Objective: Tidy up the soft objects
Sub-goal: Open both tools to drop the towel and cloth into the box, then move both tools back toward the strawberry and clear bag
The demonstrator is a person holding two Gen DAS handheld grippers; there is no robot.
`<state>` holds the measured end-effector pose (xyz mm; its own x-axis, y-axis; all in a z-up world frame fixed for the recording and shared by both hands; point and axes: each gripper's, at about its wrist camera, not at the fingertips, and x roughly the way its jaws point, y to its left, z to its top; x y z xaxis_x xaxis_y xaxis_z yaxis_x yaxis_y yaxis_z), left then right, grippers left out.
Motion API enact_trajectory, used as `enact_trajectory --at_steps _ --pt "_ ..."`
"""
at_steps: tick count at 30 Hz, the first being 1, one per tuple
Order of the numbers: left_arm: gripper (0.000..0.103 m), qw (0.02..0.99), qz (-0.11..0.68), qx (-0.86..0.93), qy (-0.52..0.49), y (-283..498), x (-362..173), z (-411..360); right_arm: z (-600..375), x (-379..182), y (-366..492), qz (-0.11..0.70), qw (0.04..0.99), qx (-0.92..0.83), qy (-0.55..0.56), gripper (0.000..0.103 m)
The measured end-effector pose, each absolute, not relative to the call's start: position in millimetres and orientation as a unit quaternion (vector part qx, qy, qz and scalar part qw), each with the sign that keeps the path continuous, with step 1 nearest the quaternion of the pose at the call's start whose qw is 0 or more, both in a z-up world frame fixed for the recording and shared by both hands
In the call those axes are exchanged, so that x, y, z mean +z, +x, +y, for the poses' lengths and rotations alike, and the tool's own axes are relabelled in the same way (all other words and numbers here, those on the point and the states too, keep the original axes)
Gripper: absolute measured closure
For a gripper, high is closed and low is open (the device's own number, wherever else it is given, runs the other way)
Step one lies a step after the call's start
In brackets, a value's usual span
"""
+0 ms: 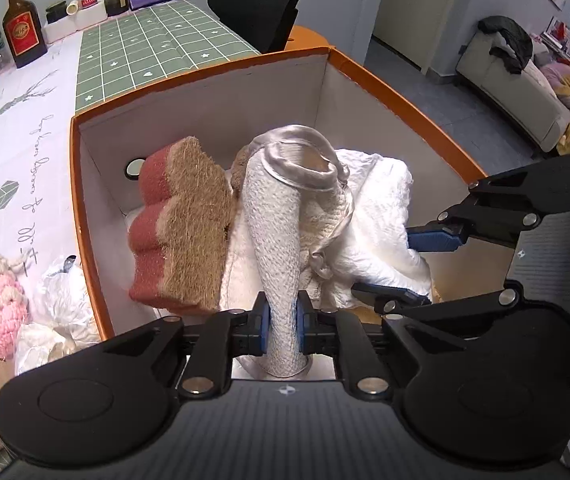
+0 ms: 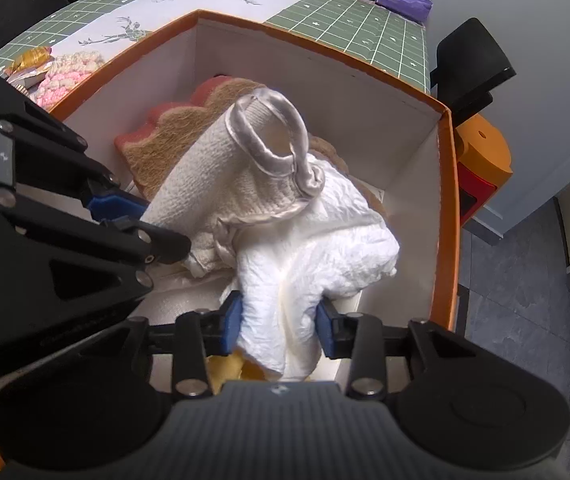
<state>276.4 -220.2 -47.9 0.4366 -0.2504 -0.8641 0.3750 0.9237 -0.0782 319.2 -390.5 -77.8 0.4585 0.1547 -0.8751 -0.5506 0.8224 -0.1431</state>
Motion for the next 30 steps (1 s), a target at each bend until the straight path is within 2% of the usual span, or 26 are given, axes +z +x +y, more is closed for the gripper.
enact_trajectory --at_steps 1,5,7,9,18,30 --pt "0.086 0.846 0.497 -0.183 0.06 275 -46 -219 -390 -77 319 0.474 0.828 0.212 -0.21 0.063" --pt "0.064 0.855 0.483 -0.181 0.05 272 -34 -216 -389 -70 313 0.478 0.825 0.218 -0.211 0.054" --pt "0.059 0.857 0.479 -0.184 0.041 270 -27 -213 -386 -64 308 0.475 0.824 0.216 -0.222 0.043" --pt "0.044 0.862 0.472 -0.183 0.038 265 -20 -211 -385 -59 304 0.472 0.823 0.212 -0.234 0.043" --pt "0.039 0.879 0.431 -0.202 0.033 239 12 -197 -389 -24 282 0.453 0.84 0.188 -0.234 0.037" --pt "0.039 0.922 0.324 -0.212 0.012 171 42 -148 -372 15 198 0.356 0.902 0.153 -0.19 0.037"
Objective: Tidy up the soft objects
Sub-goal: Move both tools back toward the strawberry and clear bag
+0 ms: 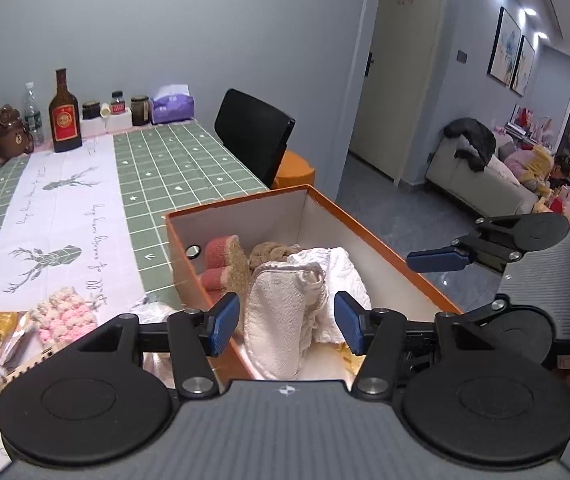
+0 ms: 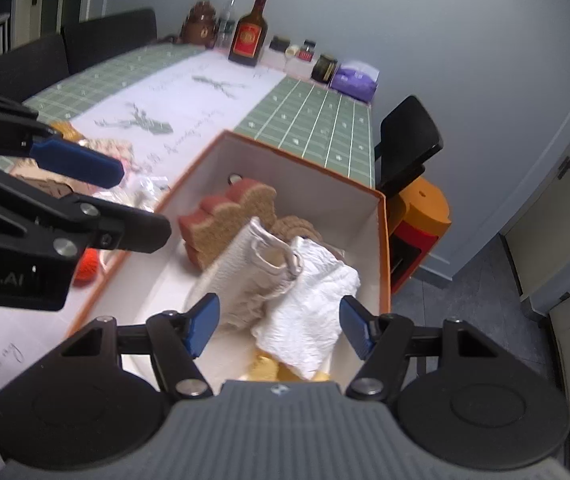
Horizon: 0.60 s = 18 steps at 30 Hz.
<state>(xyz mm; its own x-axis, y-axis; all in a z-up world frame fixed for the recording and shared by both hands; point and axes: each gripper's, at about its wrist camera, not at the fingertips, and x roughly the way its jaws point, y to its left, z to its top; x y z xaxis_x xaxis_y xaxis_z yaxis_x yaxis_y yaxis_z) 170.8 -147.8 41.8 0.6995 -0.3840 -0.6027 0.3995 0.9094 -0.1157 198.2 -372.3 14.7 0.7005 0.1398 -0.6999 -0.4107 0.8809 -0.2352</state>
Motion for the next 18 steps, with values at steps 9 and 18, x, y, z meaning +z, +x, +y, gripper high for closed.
enact_trajectory --at_steps 9,18 --pt "0.039 0.952 0.248 -0.176 0.029 114 35 -106 -343 13 119 0.27 0.94 0.149 -0.144 0.037" --pt "0.039 0.968 0.222 -0.12 0.014 76 7 -58 -297 -4 63 0.218 0.957 0.155 -0.109 0.037"
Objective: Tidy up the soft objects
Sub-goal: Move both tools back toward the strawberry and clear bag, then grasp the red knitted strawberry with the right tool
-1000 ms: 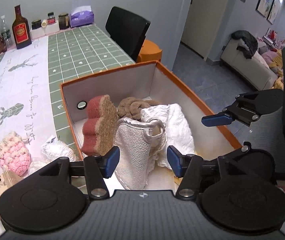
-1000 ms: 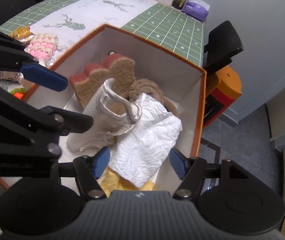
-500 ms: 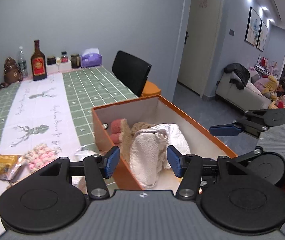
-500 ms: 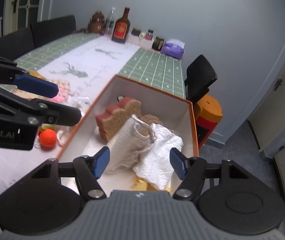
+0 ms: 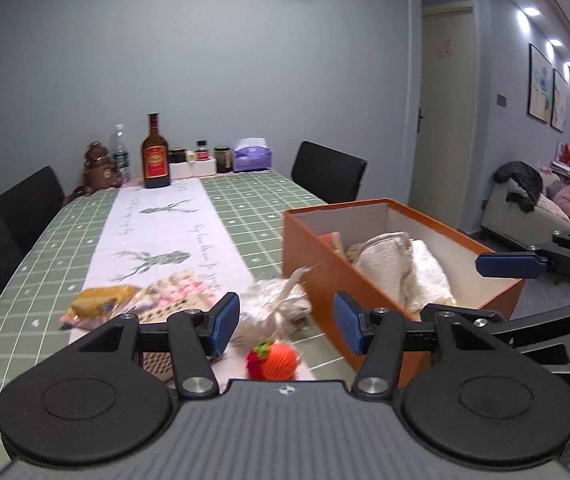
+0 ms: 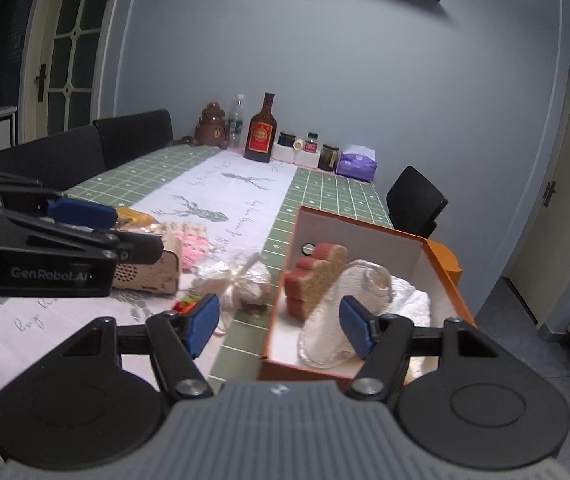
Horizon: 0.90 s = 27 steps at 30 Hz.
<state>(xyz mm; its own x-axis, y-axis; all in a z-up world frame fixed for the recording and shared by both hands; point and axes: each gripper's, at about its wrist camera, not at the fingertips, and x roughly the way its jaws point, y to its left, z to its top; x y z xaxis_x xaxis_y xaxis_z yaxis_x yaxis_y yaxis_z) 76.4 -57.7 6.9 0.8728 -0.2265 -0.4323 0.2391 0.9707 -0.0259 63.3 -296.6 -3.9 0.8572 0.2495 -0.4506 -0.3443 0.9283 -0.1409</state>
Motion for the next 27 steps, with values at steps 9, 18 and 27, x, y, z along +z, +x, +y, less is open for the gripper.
enact_trajectory --at_steps 9,18,27 --pt "0.039 0.97 0.237 -0.05 -0.012 55 -24 -9 -256 -33 35 0.199 0.962 0.164 -0.088 0.037" --pt "0.039 0.963 0.267 -0.024 -0.011 55 -47 17 -231 -59 47 0.218 0.954 0.179 -0.097 0.034" --pt "0.039 0.959 0.282 -0.035 0.006 68 -56 19 -213 -74 73 0.216 0.95 0.183 -0.134 0.034"
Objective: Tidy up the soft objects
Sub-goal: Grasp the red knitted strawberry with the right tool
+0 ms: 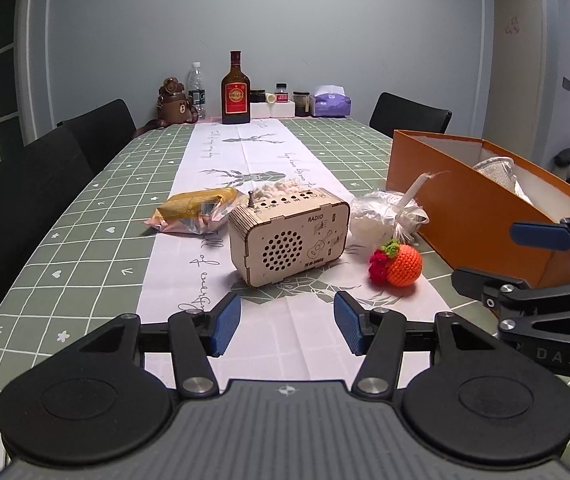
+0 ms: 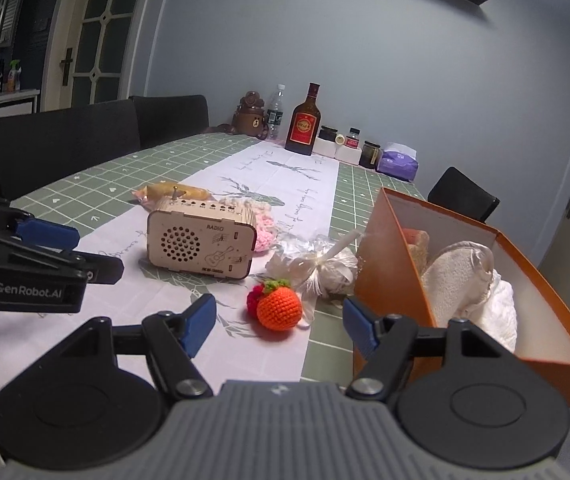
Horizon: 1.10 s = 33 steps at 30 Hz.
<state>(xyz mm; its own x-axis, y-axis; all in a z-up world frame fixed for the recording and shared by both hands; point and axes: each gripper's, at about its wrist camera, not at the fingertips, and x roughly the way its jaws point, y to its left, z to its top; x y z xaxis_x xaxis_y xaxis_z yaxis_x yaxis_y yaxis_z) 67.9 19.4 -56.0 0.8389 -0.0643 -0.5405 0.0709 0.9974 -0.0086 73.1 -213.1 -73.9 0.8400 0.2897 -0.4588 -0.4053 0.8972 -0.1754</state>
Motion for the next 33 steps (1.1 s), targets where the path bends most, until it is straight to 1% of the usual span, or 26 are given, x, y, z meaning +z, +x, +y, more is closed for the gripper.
enact_trajectory --at_steps 2,5,13,26,33 --pt "0.039 0.958 0.285 -0.036 0.007 72 -58 20 -208 -76 80 0.217 0.948 0.184 -0.144 0.036" --pt "0.039 0.957 0.289 -0.035 0.009 80 -60 22 -201 -80 91 0.222 0.945 0.187 -0.152 0.044" --pt "0.039 0.953 0.301 -0.036 0.009 99 -66 27 -182 -96 130 0.233 0.937 0.186 -0.18 0.051" --pt "0.039 0.951 0.308 -0.035 0.014 114 -72 37 -172 -124 169 0.282 0.924 0.19 -0.177 0.051" --pt "0.039 0.951 0.305 -0.046 0.02 115 -70 32 -171 -130 175 0.287 0.921 0.189 -0.184 0.054"
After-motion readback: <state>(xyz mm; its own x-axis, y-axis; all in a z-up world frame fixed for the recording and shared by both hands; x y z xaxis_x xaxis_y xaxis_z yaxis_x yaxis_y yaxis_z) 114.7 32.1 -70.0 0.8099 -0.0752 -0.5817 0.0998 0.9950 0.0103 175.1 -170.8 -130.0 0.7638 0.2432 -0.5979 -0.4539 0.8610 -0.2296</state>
